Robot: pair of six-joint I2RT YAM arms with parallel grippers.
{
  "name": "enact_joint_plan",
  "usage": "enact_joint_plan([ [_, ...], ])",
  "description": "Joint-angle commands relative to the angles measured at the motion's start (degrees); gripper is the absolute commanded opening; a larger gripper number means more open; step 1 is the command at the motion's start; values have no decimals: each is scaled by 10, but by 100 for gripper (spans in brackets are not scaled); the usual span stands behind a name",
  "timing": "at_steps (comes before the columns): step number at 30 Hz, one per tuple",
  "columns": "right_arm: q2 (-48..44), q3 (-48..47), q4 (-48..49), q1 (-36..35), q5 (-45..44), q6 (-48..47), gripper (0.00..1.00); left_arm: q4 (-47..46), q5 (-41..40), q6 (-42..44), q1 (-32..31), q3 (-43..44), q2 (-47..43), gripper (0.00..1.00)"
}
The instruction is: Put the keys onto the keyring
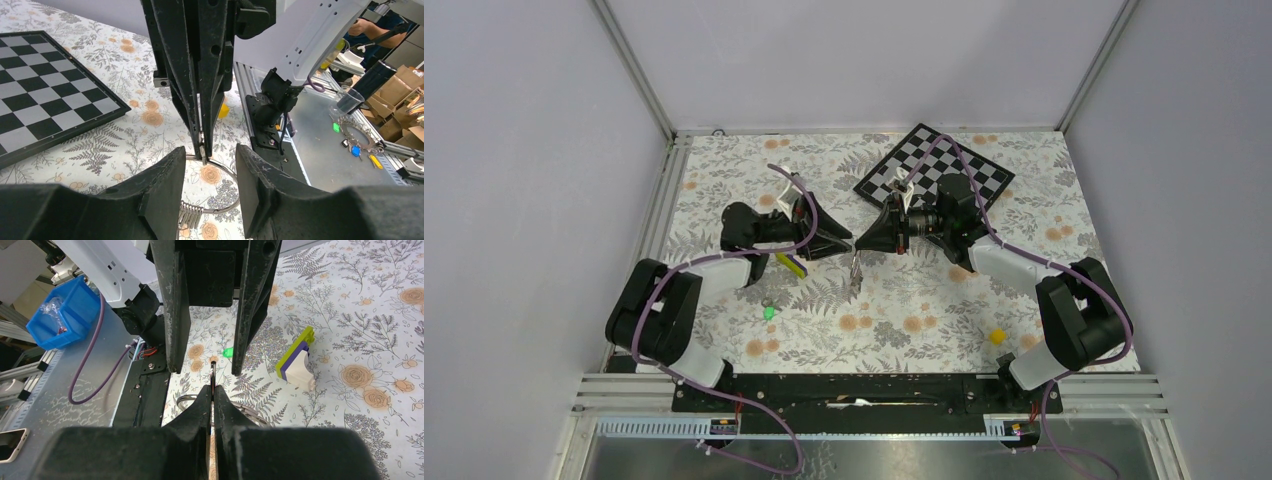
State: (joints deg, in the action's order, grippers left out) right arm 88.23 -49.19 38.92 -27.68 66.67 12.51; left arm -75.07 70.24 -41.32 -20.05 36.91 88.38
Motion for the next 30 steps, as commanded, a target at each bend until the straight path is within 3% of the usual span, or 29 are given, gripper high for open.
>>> enact_joint_plan([
  [1,-19,-6,23,3,1,0,0,82,-11,69,-3,10,-35,46],
  [4,-24,-9,6,3,-1,-12,0,159,-21,131,-2,9,-71,46],
  [12,-30,-15,-30,3,-2,-45,0,535,-65,366,-2,80,-123,56],
  [22,-46,-22,-58,3,-7,-66,0,610,-59,358,-2,116,-131,59],
  [30,-32,-14,-11,2,-8,-20,0,492,-51,265,-34,93,-106,52],
])
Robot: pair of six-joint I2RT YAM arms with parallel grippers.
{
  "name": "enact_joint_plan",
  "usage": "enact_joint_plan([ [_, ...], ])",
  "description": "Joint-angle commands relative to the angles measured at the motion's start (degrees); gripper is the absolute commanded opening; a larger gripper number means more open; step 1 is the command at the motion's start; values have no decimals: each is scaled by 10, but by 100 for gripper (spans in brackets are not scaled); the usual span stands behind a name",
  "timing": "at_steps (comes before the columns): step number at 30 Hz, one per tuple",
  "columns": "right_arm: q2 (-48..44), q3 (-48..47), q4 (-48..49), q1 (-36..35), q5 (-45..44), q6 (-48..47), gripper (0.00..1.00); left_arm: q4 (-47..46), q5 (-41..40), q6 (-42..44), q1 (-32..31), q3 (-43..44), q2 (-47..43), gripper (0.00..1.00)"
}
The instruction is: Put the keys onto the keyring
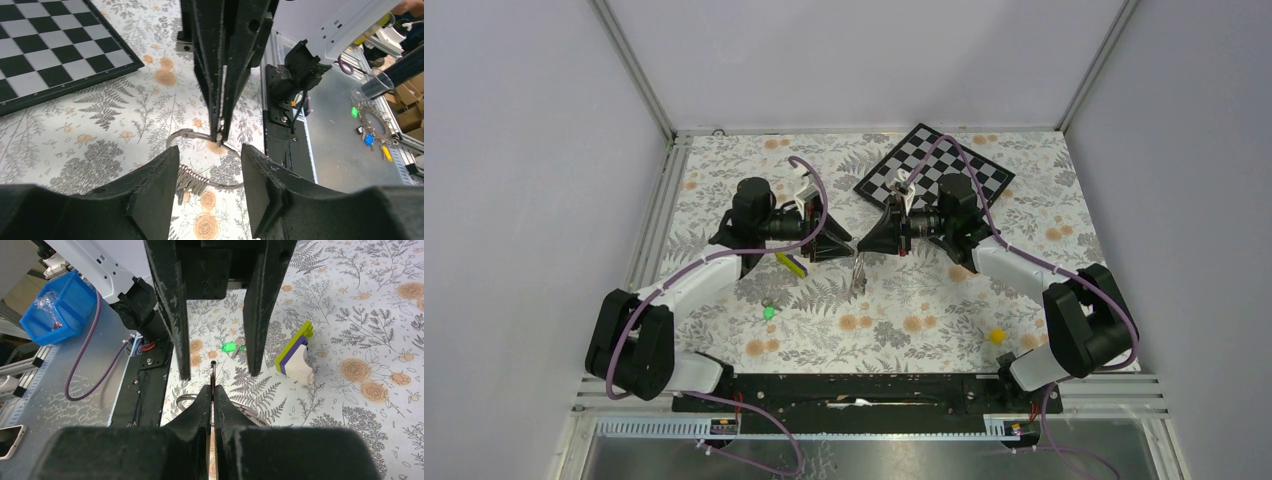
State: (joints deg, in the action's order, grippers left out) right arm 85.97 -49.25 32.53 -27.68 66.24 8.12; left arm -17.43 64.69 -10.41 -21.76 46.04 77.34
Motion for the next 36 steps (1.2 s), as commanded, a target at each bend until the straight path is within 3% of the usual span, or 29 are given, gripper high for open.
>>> enact_joint_plan([
  [1,-9,-13,56,3,-3,28,0,-101,5,-55,-20,-2,6,51],
  [6,-4,-12,64,3,-3,36,0,-150,7,-77,-23,-9,11,46],
  [14,1,-13,63,2,-2,36,0,-138,5,-61,-22,-9,9,37],
  [23,1,-12,62,2,-2,37,0,-130,10,-58,-22,-3,12,18],
  [32,5,-12,59,4,-2,32,0,-128,10,-58,-7,-4,5,19],
  [36,7,-13,59,3,-4,31,0,-128,14,-60,-7,-3,9,13],
])
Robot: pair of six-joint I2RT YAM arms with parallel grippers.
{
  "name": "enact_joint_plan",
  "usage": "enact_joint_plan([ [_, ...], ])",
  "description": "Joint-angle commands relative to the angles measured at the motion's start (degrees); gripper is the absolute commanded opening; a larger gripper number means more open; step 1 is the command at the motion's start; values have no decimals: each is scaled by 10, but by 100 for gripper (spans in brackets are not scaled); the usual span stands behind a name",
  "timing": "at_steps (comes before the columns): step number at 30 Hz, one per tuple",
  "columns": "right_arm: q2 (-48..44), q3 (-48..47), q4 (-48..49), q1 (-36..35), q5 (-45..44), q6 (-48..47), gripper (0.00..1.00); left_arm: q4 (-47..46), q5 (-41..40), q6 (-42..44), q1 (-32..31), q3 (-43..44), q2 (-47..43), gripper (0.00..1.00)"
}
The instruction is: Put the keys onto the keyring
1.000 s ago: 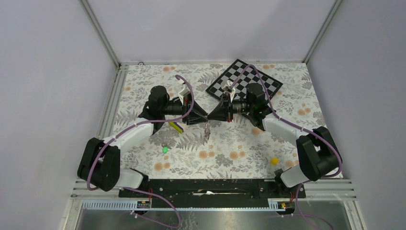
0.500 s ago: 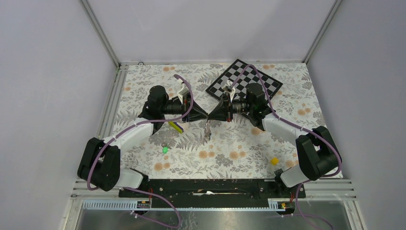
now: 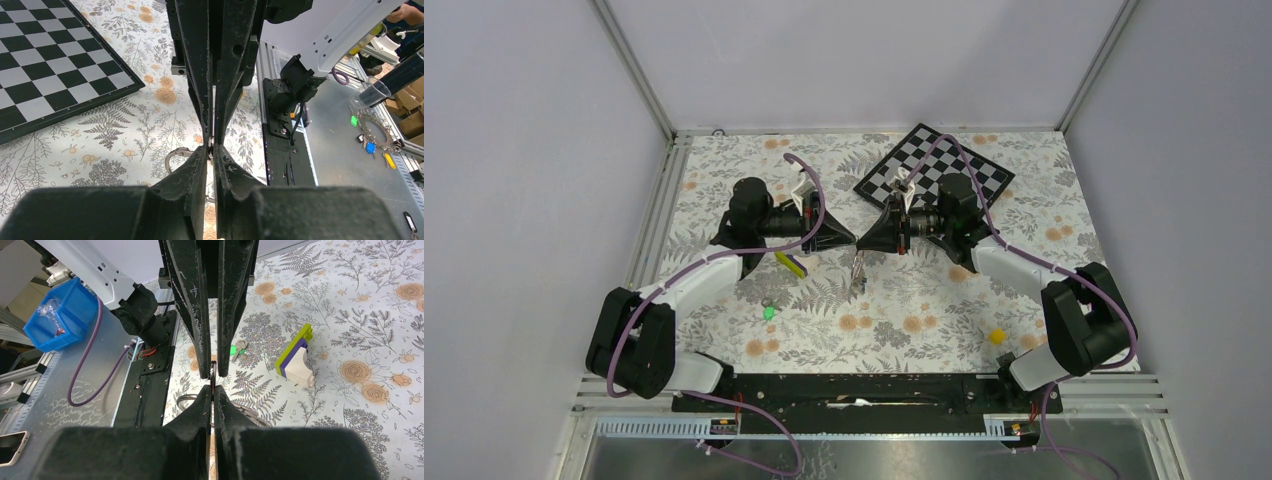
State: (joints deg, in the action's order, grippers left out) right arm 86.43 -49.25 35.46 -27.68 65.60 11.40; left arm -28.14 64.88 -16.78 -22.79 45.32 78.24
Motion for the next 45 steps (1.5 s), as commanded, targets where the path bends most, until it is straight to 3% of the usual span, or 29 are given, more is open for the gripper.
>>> enact_joint_plan([
  [1,3,-13,28,4,2,-1,0,-21,12,3,3,4,1,12],
  [11,3,-15,24,4,-5,-4,0,-29,17,-9,-1,6,9,10],
  [19,3,-15,19,3,-10,-8,0,-31,23,-12,-4,7,12,0],
  [31,4,-19,-8,3,-27,-29,2,-26,11,1,-6,2,1,0],
  [36,3,-25,-35,3,-31,-55,17,17,-3,37,-3,14,-9,0],
  [43,-13,-45,-136,7,-68,-148,50,72,-17,85,26,32,-22,0],
  [45,-19,-55,-173,8,-89,-183,54,109,-34,112,38,43,-27,0],
])
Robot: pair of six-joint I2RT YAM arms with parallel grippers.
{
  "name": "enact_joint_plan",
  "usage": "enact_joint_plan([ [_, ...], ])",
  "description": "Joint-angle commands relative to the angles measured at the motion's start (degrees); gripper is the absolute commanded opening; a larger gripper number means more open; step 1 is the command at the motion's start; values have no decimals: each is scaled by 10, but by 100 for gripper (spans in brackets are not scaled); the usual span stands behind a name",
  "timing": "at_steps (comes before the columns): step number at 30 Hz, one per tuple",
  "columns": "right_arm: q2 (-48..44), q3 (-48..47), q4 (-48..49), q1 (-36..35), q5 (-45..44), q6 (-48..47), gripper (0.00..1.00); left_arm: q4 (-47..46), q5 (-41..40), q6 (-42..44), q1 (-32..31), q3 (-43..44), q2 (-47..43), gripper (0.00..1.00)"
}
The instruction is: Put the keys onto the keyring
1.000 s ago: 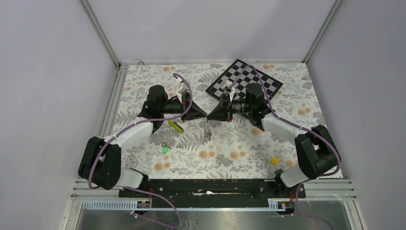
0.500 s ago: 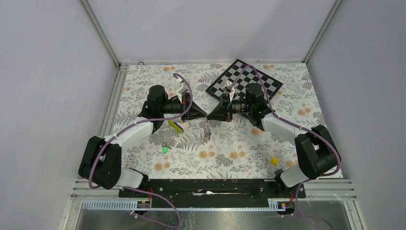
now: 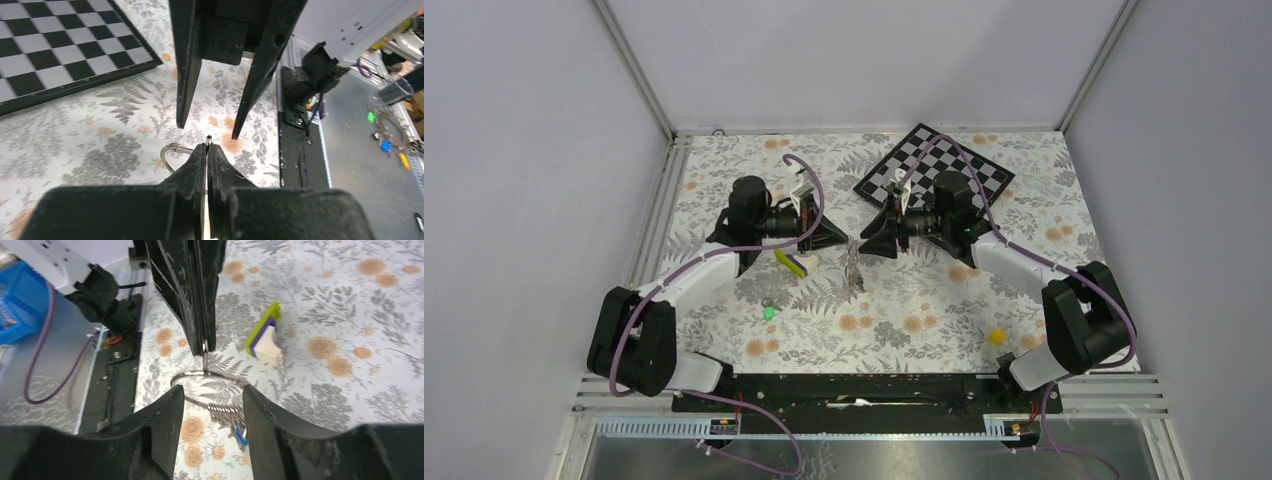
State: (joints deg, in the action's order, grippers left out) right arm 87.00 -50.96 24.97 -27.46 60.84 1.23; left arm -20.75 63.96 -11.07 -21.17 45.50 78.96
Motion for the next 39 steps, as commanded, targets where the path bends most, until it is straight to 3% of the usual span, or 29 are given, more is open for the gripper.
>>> enact_joint_plan([
  [1,-28,-42,-82,6,-51,-92,55,57,-36,67,27,50,-36,0],
  [7,-26,-78,-155,-8,-77,-121,58,103,-63,72,72,102,-18,0],
  [12,-12,-82,-201,-92,-153,-185,58,80,-97,27,104,133,5,0],
  [19,83,-134,-223,-198,-245,-189,56,113,-130,36,120,189,51,0],
  [26,228,-278,-299,-270,-311,-168,55,135,-140,44,130,226,74,0],
  [39,462,-546,-431,-321,-345,-135,53,207,-140,86,135,279,109,0],
])
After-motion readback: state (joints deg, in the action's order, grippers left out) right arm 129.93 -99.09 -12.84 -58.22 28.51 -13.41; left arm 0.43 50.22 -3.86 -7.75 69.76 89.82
